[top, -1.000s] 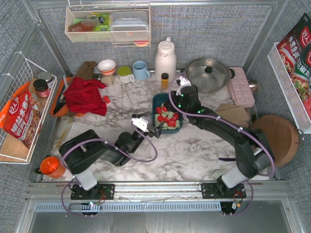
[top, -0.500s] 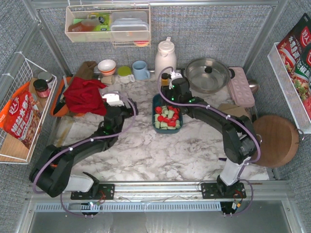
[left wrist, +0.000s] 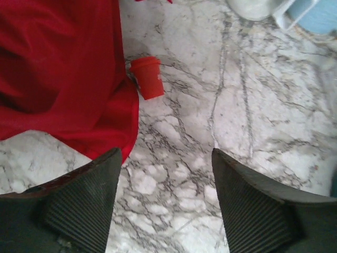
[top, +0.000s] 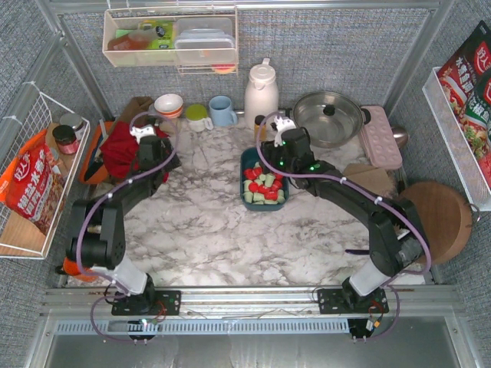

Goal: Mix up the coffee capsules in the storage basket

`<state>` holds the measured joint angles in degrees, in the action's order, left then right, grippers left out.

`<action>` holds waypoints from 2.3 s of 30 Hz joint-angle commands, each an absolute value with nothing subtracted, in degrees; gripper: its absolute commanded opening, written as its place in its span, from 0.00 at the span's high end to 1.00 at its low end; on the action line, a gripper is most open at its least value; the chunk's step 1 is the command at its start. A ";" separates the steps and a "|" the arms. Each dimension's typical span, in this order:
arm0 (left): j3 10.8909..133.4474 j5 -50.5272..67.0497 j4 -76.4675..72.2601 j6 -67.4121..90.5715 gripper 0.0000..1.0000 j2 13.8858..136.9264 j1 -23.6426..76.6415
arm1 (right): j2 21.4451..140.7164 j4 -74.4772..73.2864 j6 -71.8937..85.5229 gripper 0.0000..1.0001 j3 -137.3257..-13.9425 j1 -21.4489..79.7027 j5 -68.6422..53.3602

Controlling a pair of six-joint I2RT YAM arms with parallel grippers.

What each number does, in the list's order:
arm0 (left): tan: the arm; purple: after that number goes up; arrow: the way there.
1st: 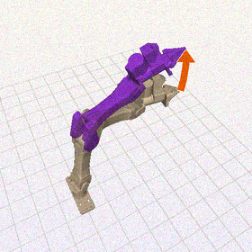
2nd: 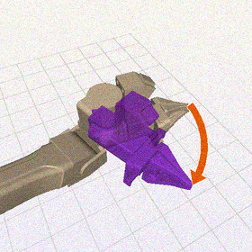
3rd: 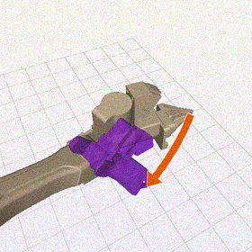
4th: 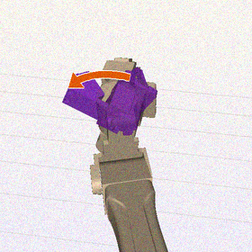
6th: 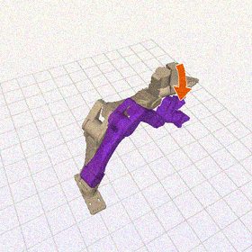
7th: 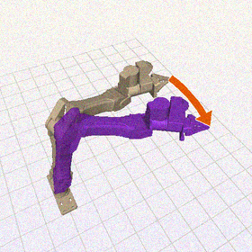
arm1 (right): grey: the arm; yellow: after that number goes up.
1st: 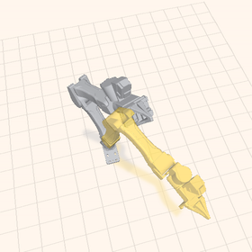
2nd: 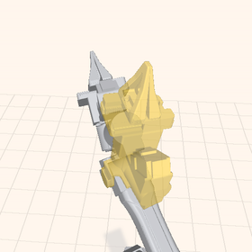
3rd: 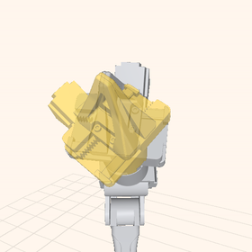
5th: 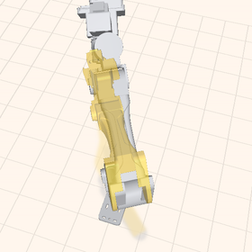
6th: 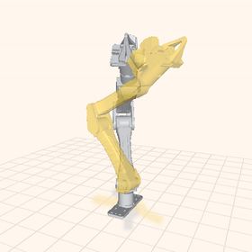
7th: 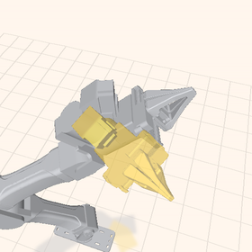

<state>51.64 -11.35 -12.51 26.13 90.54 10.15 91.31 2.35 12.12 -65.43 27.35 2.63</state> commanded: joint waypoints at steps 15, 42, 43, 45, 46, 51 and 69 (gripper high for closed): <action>80.53 -9.46 4.56 24.26 0.43 119.02 6.32 | 87.89 4.12 9.58 0.41 -63.99 26.64 -1.88; 62.59 -2.93 -16.95 14.19 0.69 99.23 17.14 | 87.77 0.73 12.64 0.41 -65.62 26.35 -4.85; 59.46 -2.45 -20.74 12.65 0.69 96.56 19.41 | 87.79 0.04 13.39 0.41 -65.96 26.34 -5.66; 53.02 -0.71 -28.74 10.72 0.69 92.04 23.23 | 87.21 -1.14 15.08 0.41 -66.20 26.36 -7.66; 49.75 1.89 -33.39 9.72 0.69 90.14 24.67 | 86.73 -1.78 16.01 0.41 -66.24 26.38 -8.53; 37.15 7.36 -53.29 8.52 0.69 84.20 31.38 | 82.46 -5.02 19.32 0.35 -66.22 26.32 -12.20; 29.58 14.42 -91.70 0.92 0.67 96.44 45.17 | 79.46 -6.15 23.98 0.29 -63.53 26.72 -21.33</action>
